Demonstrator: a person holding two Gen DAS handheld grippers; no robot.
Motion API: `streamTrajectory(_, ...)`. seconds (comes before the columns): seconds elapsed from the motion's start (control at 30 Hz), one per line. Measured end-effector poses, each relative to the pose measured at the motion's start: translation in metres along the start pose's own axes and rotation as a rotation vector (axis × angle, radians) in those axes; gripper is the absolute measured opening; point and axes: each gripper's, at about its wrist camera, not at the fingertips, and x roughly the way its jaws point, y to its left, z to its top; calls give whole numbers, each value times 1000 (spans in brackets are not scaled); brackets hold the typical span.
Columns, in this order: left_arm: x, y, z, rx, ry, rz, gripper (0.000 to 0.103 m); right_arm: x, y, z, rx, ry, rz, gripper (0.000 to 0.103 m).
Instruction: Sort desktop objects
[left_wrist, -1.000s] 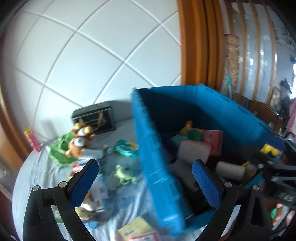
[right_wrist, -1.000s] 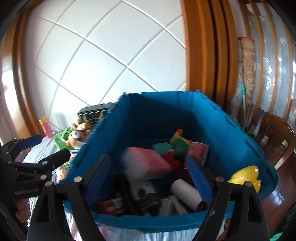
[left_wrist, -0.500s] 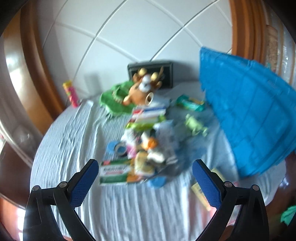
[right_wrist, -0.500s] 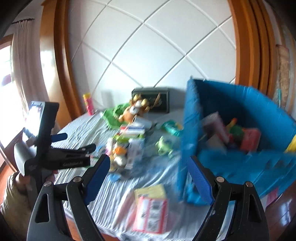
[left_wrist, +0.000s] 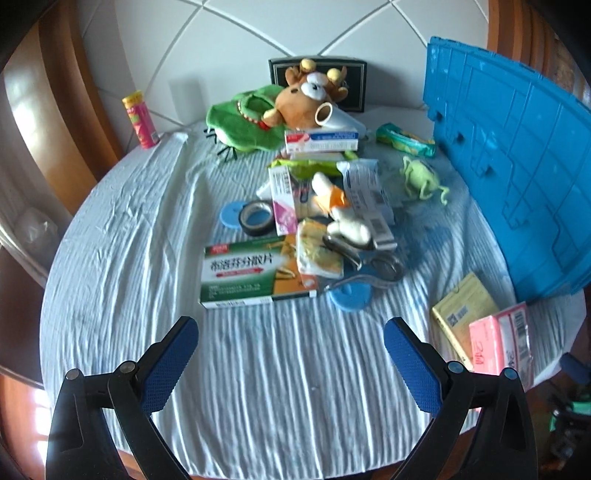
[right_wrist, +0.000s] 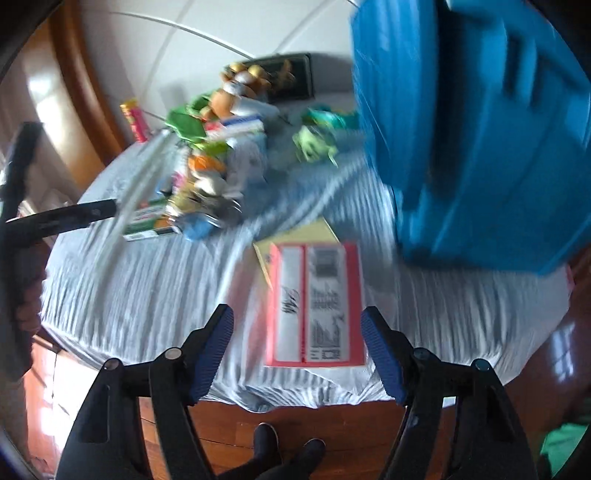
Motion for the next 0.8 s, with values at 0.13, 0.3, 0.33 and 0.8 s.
streamTrajectory(0.13,20,-15,-6,18,38,4,102,32,-16,-4,37,43,16,76)
streamTrajectory(0.3,40,-30,-15,20,83,-10,102,62,-16,-4,14,69,27,93)
streamTrajectory(0.33,42,-34,-17,27,87,-11,102,69,-16,-4,9,78,31,93)
streamTrajectory(0.8,51,-4,-8,115,37,54,102,70,-22,3,-13,75,15,81)
